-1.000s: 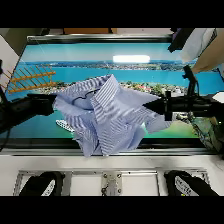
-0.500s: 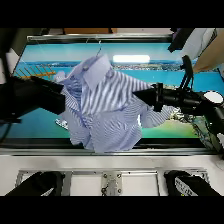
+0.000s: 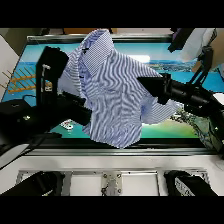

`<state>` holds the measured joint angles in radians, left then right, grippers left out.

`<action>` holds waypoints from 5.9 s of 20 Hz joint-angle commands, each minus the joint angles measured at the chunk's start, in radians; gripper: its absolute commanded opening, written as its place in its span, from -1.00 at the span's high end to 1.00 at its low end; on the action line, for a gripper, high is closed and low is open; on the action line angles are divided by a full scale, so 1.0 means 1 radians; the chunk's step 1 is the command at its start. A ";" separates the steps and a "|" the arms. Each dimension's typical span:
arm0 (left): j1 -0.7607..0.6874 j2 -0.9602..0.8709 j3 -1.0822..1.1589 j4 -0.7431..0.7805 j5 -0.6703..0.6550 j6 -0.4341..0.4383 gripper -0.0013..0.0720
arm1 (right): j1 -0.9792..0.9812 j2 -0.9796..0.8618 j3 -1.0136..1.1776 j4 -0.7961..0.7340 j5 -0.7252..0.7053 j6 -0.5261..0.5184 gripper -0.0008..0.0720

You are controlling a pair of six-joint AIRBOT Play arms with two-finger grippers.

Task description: Fold the clothes and pants, and hang the long-sleeved shirts on hangers.

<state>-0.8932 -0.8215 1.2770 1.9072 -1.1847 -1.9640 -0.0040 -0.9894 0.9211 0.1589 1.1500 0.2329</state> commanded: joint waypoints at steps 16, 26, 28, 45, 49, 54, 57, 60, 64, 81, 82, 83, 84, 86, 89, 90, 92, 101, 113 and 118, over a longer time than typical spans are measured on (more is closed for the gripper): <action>0.247 0.084 0.003 0.001 0.088 -0.018 0.71 | -0.002 0.048 0.045 -0.032 -0.112 -0.027 0.94; 0.247 0.079 -0.154 -0.049 0.238 -0.026 0.93 | -0.409 0.140 0.170 -0.062 -0.267 -0.015 0.94; 0.247 0.039 -0.154 -0.049 0.258 -0.026 0.93 | -0.543 0.187 0.170 -0.123 -0.354 0.034 0.94; 0.247 -0.068 -0.154 -0.048 0.381 -0.013 0.93 | -1.093 0.225 0.336 -0.512 -0.857 0.277 0.94; 0.247 -0.068 -0.154 -0.049 0.381 -0.013 0.93 | -1.093 0.138 0.470 -0.555 -0.857 0.277 0.94; 0.247 -0.063 -0.154 -0.050 0.381 -0.014 0.93 | -1.093 0.114 0.500 -0.566 -0.858 0.277 0.94; 0.247 -0.063 -0.154 -0.050 0.381 -0.014 0.93 | -1.092 0.114 0.501 -0.566 -0.858 0.277 0.94; 0.247 -0.063 -0.154 -0.050 0.381 -0.014 0.93 | -1.090 0.114 0.502 -0.562 -0.858 0.277 0.94; 0.247 -0.063 -0.154 -0.050 0.381 -0.014 0.93 | -1.090 0.112 0.502 -0.562 -0.858 0.277 0.94; 0.247 -0.063 -0.154 -0.052 0.381 -0.014 0.93 | -1.091 -0.050 0.684 -0.559 -0.892 0.280 0.94; 0.247 -0.063 -0.154 -0.052 0.381 -0.014 0.93 | -1.091 -0.066 0.689 -0.559 -0.901 0.281 0.94; 0.246 -0.063 -0.154 -0.054 0.381 -0.014 0.93 | -1.091 -0.076 0.689 -0.559 -0.912 0.281 0.94; 0.247 -0.063 -0.154 -0.071 0.381 -0.014 0.93 | -1.091 -0.088 0.689 -0.559 -0.919 0.281 0.94; 0.247 -0.063 -0.154 -0.105 0.382 -0.014 0.93 | -1.091 -0.111 0.689 -0.558 -0.938 0.297 0.94; 0.234 -0.063 -0.154 -0.102 0.381 -0.014 0.93 | -1.091 -0.140 0.689 -0.559 -0.970 0.321 0.94; 0.229 -0.063 -0.154 -0.103 0.381 -0.014 0.93 | -1.091 -0.151 0.689 -0.558 -0.970 0.322 0.94; 0.212 -0.063 -0.154 -0.102 0.381 -0.014 0.93 | -1.091 -0.168 0.689 -0.554 -0.972 0.322 0.94; 0.143 -0.063 -0.154 -0.103 0.381 -0.014 0.93 | -1.090 -0.215 0.690 -0.502 -0.993 0.321 0.94; 0.143 -0.063 -0.154 -0.105 0.381 -0.014 0.93 | -1.088 -0.253 0.743 -0.495 -0.995 0.321 0.94; 0.143 -0.063 -0.154 -0.130 0.381 -0.014 0.93 | -1.088 -0.259 0.754 -0.495 -0.996 0.326 0.94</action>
<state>-0.7498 -0.8848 1.1233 1.7996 -0.8040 -1.9785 -1.0924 -1.2442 1.6676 -0.3370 0.1600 0.5541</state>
